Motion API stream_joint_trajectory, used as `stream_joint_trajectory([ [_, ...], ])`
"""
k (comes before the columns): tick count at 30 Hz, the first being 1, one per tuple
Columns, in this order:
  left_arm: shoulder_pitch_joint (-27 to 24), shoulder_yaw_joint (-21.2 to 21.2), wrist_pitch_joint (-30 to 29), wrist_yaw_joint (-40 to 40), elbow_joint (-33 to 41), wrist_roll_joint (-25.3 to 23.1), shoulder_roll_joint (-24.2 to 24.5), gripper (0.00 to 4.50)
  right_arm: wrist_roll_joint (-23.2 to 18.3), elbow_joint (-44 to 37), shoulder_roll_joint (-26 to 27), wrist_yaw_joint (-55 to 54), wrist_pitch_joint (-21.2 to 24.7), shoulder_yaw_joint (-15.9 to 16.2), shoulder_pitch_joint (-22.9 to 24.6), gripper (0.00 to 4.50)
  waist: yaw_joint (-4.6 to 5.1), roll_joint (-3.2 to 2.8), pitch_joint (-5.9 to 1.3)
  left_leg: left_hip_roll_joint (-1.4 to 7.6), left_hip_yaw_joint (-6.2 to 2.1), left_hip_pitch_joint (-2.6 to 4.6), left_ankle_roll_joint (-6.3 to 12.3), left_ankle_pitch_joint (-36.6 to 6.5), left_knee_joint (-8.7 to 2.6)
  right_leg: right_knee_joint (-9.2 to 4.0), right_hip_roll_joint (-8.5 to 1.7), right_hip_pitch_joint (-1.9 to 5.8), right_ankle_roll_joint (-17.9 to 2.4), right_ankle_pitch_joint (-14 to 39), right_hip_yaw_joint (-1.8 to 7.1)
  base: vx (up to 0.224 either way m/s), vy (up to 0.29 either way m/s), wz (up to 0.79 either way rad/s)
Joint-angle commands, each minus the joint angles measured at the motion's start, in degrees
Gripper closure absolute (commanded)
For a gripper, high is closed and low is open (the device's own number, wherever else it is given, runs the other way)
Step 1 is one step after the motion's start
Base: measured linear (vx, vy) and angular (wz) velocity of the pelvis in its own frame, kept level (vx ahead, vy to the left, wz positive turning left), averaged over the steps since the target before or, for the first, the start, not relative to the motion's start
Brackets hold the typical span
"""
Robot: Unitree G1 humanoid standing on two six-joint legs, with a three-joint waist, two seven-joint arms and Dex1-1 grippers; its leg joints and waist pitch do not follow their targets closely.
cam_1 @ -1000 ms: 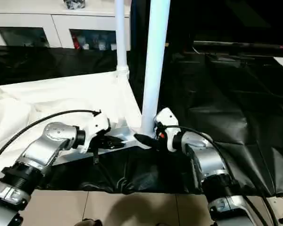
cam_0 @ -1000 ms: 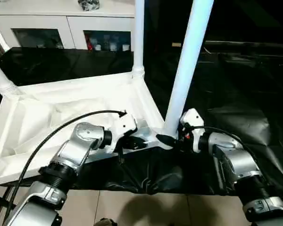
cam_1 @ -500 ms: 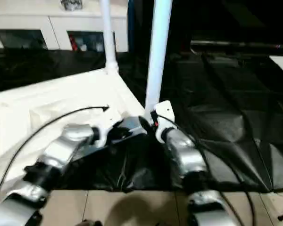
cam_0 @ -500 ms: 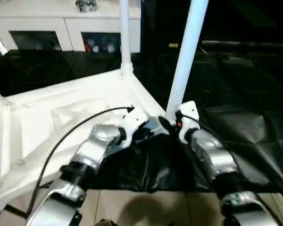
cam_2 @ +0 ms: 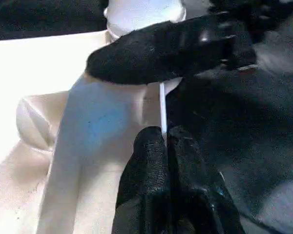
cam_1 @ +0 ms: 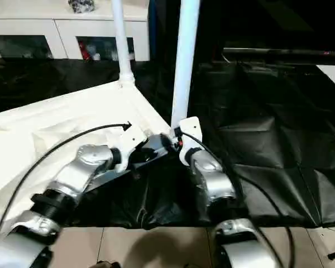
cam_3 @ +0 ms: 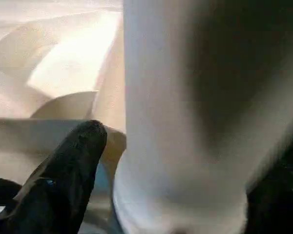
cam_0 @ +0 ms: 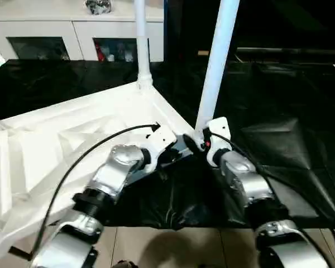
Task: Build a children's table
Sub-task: Rotate leg to tighten
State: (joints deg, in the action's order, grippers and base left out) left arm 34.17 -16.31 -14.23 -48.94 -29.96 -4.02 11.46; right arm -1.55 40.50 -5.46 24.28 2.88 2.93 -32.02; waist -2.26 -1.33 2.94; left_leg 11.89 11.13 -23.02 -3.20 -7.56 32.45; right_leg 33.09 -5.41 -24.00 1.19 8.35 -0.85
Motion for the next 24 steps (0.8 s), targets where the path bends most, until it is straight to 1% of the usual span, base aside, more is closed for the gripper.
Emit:
stream_joint_trajectory([
  [1, 0.29, -0.67, 3.33, -2.22, 2.76, 2.33, -0.45, 4.5, 0.32, -1.12, -0.1, 2.5, -0.33, 1.51, 0.37, 0.62, 0.0, -0.04, -4.18, 0.22, -0.33, 1.7, -0.06, -23.16, -3.6, -4.07, -0.94, 1.9, -9.89, 18.81, 0.13, 0.0, 0.0, 0.0],
  [2, -0.05, -0.83, 4.02, -5.21, 3.27, 2.85, 1.15, 4.5, -0.26, -4.2, -3.09, 8.98, -0.41, 2.74, 1.75, 0.62, -0.14, 0.04, -4.21, 0.2, -0.35, 1.72, 0.11, -22.87, -3.61, -4.06, -0.82, 2.1, -9.84, 18.38, 0.03, 0.0, 0.0, 0.0],
  [3, -0.13, -0.86, 4.35, -6.11, 3.34, 2.96, 1.65, 4.5, -0.51, -5.22, -4.0, 11.1, -0.35, 3.12, 2.22, 0.62, -0.23, 0.14, -4.23, 0.32, -0.3, 1.77, 0.29, -22.81, -3.58, -4.03, -0.85, 2.13, -9.92, 17.97, 0.09, 0.0, 0.0, 0.0],
  [4, -0.2, -0.96, 4.63, -7.28, 3.43, 3.12, 2.27, 4.5, -0.82, -6.53, -5.12, 13.71, -0.29, 3.67, 2.82, 0.62, -0.2, 0.14, -4.19, 0.23, -0.29, 1.65, 0.54, -22.58, -3.54, -3.92, -0.81, 2.19, -10.03, 17.57, 0.08, 0.0, 0.0, 0.0],
  [5, -0.25, -1.09, 4.99, -8.78, 3.53, 3.18, 3.12, 4.5, -1.84, -8.5, -6.56, 17.55, 0.29, 4.25, 3.67, 0.62, -0.31, 0.03, -4.2, 0.36, -0.25, 1.73, 0.91, -22.23, -3.54, -3.85, -0.82, 2.14, -10.46, 16.58, 0.15, 0.0, 0.0, 0.0],
  [6, -0.25, -1.09, 5.04, -9.11, 3.53, 3.22, 3.32, 4.5, -2.12, -8.97, -6.91, 18.48, 0.54, 4.4, 3.88, 0.62, -0.35, 0.05, -4.26, 0.41, -0.28, 1.7, 0.99, -21.88, -3.54, -3.74, -0.83, 2.27, -10.69, 16.1, 0.13, 0.0, 0.0, 0.0],
  [8, -0.29, -1.12, 5.4, -10.96, 3.47, 3.54, 4.44, 4.5, -3.6, -11.02, -8.72, 23.04, 1.66, 5.36, 4.77, 0.62, -0.46, 0.12, -4.27, 0.42, -0.19, 1.71, 1.29, -21.4, -3.46, -3.65, -0.84, 2.28, -11.18, 15.53, 0.15, 0.0, 0.0, 0.0],
  [9, -0.29, -1.16, 5.48, -11.27, 3.47, 3.61, 4.63, 4.5, -3.83, -11.27, -8.98, 23.65, 1.76, 5.54, 4.87, 0.89, -0.57, 0.08, -4.28, 0.49, -0.18, 1.79, 1.41, -21.15, -3.48, -3.61, -0.86, 2.31, -11.34, 15.46, 0.14, 0.0, 0.0, 0.0],
  [10, -0.3, -1.27, 5.5, -11.96, 3.53, 3.73, 5.0, 4.5, -4.35, -11.86, -9.49, 24.94, 2.12, 5.82, 5.09, 0.96, -0.61, 0.09, -4.21, 0.48, -0.11, 1.72, 1.31, -21.05, -3.48, -3.6, -0.9, 2.21, -11.52, 15.66, 0.16, 0.0, 0.0, 0.0],
  [12, -0.31, -1.28, 5.53, -12.41, 3.56, 3.77, 5.18, 4.5, -4.59, -12.17, -9.76, 25.68, 2.29, 5.93, 5.21, 0.99, -0.73, 0.13, -4.21, 0.47, -0.11, 1.75, 1.2, -21.12, -3.47, -3.63, -0.95, 2.26, -11.41, 16.37, 0.15, 0.0, 0.0, 0.0],
  [13, -0.36, -1.37, 5.57, -13.4, 3.7, 4.03, 5.57, 4.5, -5.03, -13.0, -10.36, 27.38, 2.75, 6.24, 5.51, 1.21, -0.81, 0.11, -4.16, 0.48, -0.1, 1.86, 0.95, -21.76, -3.46, -3.78, -0.98, 2.09, -11.05, 18.08, 0.16, 0.0, 0.0, 0.0],
  [14, -0.48, -1.54, 5.51, -14.9, 3.97, 4.48, 6.09, 4.5, -5.53, -14.06, -11.11, 29.59, 3.76, 6.72, 5.89, 1.21, -0.92, 0.12, -4.14, 0.49, -0.12, 1.91, 0.82, -21.87, -3.47, -3.83, -0.98, 2.09, -10.9, 18.58, 0.15, 0.0, 0.0, 0.0],
  [15, -0.58, -1.68, 5.49, -15.8, 4.14, 4.73, 6.42, 4.5, -5.64, -14.72, -11.56, 30.83, 4.15, 7.06, 6.13, 1.38, -1.04, 0.12, -4.12, 0.54, -0.14, 1.93, 0.79, -22.05, -3.53, -3.83, -0.9, 2.1, -10.79, 18.72, 0.15, 0.0, 0.0, 0.0],
  [16, -0.65, -1.77, 5.45, -16.28, 4.26, 4.84, 6.6, 4.5, -5.64, -15.04, -11.82, 31.46, 4.25, 7.28, 6.26, 1.43, -1.12, 0.07, -4.13, 0.58, -0.18, 1.89, 0.72, -21.89, -3.56, -3.74, -0.94, 2.15, -10.78, 18.55, 0.15, 0.0, 0.0, 0.0],
  [18, -0.94, -1.99, 5.33, -17.86, 4.65, 5.05, 7.09, 4.5, -5.71, -16.08, -12.48, 33.19, 5.1, 7.83, 6.64, 1.64, -1.19, 0.0, -4.12, 0.62, -0.1, 1.97, 0.54, -22.27, -3.56, -3.66, -0.87, 1.97, -11.17, 18.04, 0.17, 0.0, 0.0, 0.0],
  [19, -0.97, -1.99, 5.34, -18.03, 4.68, 5.07, 7.15, 4.5, -5.82, -16.21, -12.56, 33.42, 5.39, 7.91, 6.68, 1.72, -1.23, 0.04, -4.13, 0.64, -0.13, 1.97, 0.45, -22.27, -3.57, -3.64, -0.94, 2.01, -11.22, 17.93, 0.2, 0.0, 0.0, 0.0],
  [24, -0.98, -1.96, 5.38, -18.19, 4.63, 5.1, 7.27, 4.5, -5.24, -16.79, -13.08, 33.97, 5.48, 8.55, 7.08, 1.83, -1.19, 0.14, -4.14, 0.57, -0.17, 1.96, 0.16, -22.16, -3.58, -3.66, -0.99, 2.01, -10.97, 18.46, 0.21, 0.0, 0.0, 0.0],
])
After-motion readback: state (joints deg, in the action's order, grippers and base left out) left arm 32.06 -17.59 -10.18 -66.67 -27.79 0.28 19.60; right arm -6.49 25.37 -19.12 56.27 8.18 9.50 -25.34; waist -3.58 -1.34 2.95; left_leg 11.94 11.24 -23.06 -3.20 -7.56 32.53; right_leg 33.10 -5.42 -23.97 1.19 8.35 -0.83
